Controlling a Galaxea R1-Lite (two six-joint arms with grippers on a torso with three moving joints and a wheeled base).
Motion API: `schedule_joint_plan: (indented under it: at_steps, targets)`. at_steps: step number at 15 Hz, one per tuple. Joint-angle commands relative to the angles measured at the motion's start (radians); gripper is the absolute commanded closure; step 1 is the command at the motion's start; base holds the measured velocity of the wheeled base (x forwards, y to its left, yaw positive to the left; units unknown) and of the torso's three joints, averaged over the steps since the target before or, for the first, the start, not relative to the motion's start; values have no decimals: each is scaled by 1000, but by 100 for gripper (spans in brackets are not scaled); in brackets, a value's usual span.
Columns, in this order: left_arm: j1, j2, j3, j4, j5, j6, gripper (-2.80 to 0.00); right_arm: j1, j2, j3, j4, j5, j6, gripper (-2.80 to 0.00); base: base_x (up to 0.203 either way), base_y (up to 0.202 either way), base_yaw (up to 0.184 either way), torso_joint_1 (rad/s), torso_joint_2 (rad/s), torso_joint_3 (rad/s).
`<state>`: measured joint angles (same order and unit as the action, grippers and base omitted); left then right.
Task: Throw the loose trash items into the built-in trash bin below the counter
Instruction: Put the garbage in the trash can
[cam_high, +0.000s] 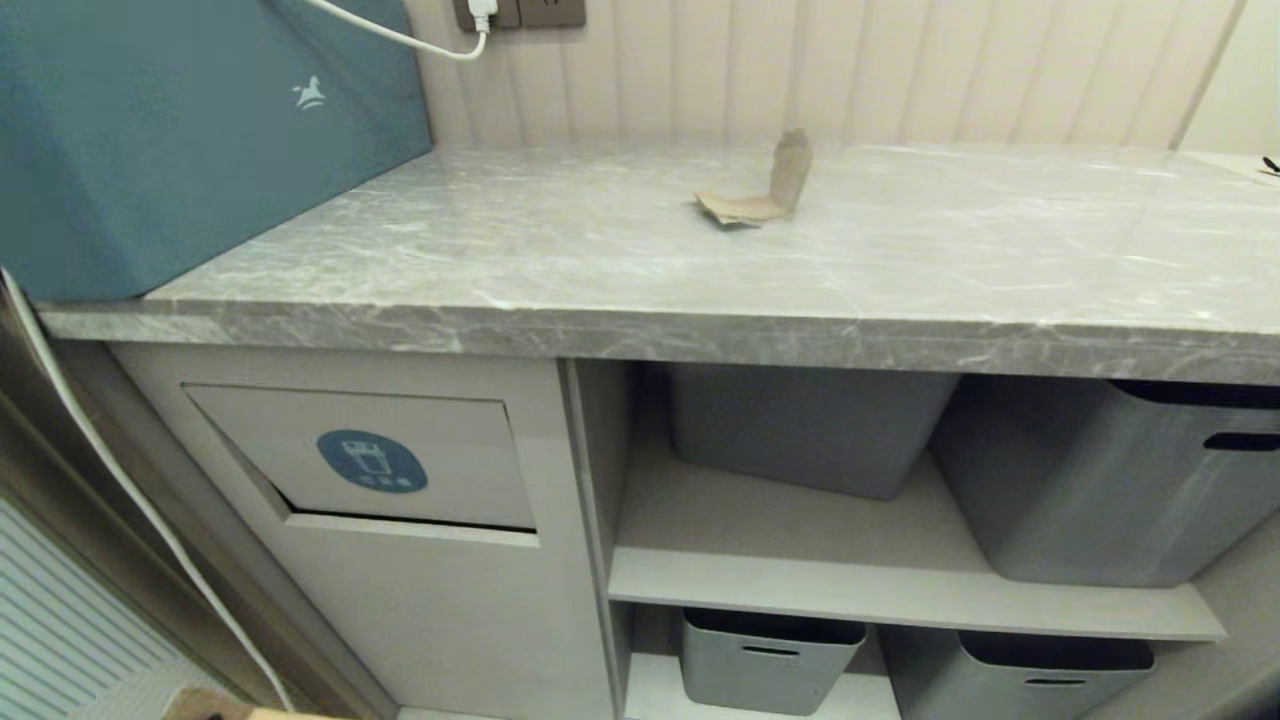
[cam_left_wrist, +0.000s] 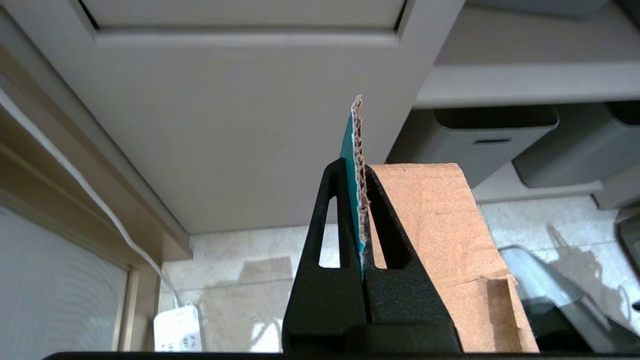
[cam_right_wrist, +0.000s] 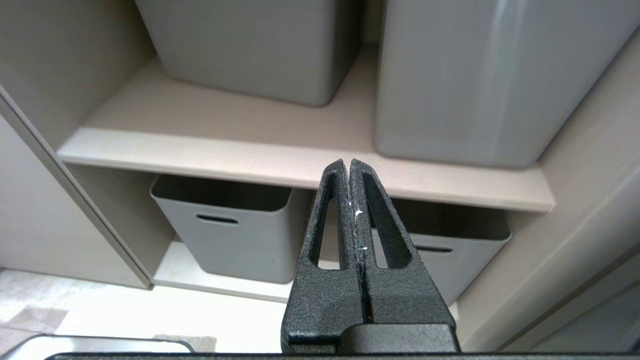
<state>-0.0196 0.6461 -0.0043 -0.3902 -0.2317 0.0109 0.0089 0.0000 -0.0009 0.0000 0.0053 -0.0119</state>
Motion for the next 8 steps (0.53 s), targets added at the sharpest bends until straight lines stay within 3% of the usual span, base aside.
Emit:
schedule_joint_plan:
  at_steps: [1, 4, 8]
  targets:
    - [1, -143, -5, 78, 1, 1, 0, 0, -2, 1, 0, 1, 4, 0, 0, 0, 0, -134, 442, 310]
    - [3, -247, 0, 163, 1, 1, 0, 0, -2, 1, 2, 1, 6, 0, 0, 0, 0, -104, 386, 280]
    - [3, -311, -52, 218, 0, 19, 0, 0, -2, 1, 2, -1, 6, 0, 0, 0, 0, -18, 74, 61]
